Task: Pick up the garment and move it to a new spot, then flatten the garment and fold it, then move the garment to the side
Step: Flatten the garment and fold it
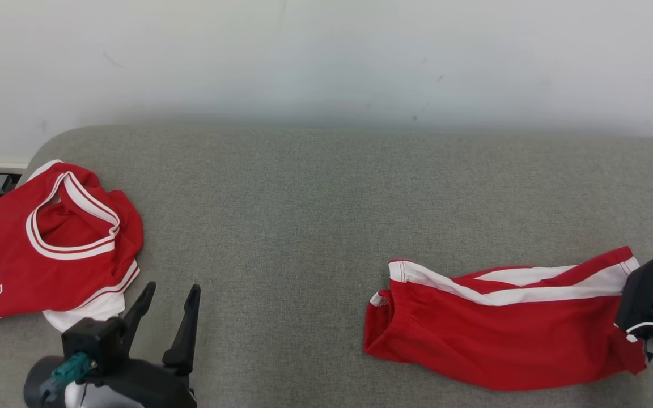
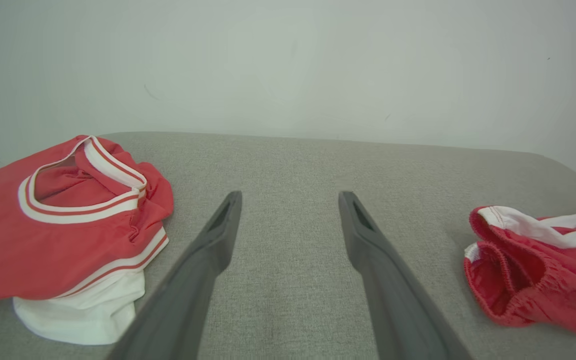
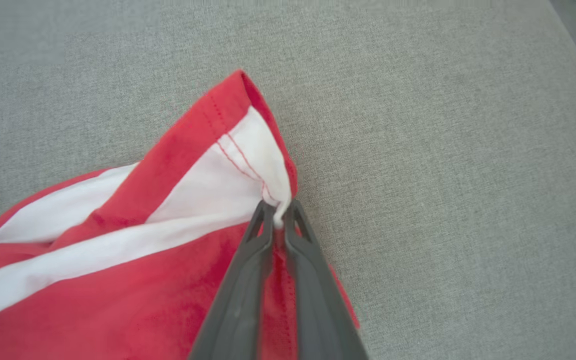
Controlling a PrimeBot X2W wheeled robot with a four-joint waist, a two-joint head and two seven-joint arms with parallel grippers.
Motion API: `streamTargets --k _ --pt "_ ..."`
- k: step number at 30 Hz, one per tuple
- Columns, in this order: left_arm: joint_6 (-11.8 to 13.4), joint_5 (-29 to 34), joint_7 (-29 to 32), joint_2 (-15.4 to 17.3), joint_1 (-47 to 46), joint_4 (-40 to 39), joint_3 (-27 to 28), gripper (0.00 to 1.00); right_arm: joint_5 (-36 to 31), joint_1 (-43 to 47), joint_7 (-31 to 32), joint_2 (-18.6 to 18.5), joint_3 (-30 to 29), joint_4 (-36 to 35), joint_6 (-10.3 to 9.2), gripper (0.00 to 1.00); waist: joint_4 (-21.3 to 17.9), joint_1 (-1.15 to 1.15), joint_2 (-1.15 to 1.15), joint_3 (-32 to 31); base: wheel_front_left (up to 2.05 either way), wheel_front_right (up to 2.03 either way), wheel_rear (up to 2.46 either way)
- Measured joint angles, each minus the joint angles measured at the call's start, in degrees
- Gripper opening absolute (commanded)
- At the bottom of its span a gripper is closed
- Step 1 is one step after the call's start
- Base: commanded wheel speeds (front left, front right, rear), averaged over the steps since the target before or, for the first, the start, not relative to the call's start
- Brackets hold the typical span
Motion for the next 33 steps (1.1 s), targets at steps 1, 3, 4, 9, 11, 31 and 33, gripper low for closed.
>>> streamTargets --k 1,3,4,9,11,31,33 --pt "0.0 0.0 0.0 0.0 0.6 0.0 0.2 1.0 -0.5 0.0 -0.1 0.0 0.4 -0.4 0.0 0.0 -0.1 0.0 0.0 -0.1 0.0 0.0 0.0" --pt "0.0 -0.1 -0.2 0.1 1.5 0.4 0.1 1.0 -1.2 0.1 0.1 0.3 1.5 -2.3 0.0 0.0 -0.3 0.0 0.0 -0.3 0.0 0.0 0.0" --pt "0.0 -0.1 -0.2 0.0 1.8 0.5 0.0 1.0 -1.2 0.3 0.1 0.7 2.0 -3.3 0.0 0.0 -0.4 0.0 0.0 -0.4 0.0 0.0 0.0" --pt "0.0 -0.3 -0.3 -0.4 1.9 1.2 -0.2 1.0 -1.0 1.7 1.8 4.2 6.0 -9.9 2.12 0.0 -0.7 0.0 0.0 -1.2 0.0 0.0 0.0" --pt "0.0 -0.3 -0.3 -0.5 1.9 1.3 -0.3 1.0 -0.5 3.0 2.8 6.4 7.7 -13.0 3.56 0.0 -0.9 0.0 0.0 -1.7 0.0 0.0 0.0" --pt "-0.5 -0.5 -0.2 -0.8 3.1 0.7 -1.6 1.0 2.8 4.4 9.0 19.0 15.0 -24.2 2.36 0.0 -1.2 0.0 0.0 -3.1 0.0 0.0 0.0" --pt "-0.5 -0.4 -0.1 -0.8 3.0 0.6 -1.8 1.0 2.6 3.6 9.2 18.8 14.8 -23.6 1.7 0.0 -1.0 0.0 0.0 -3.0 0.0 0.0 0.0"
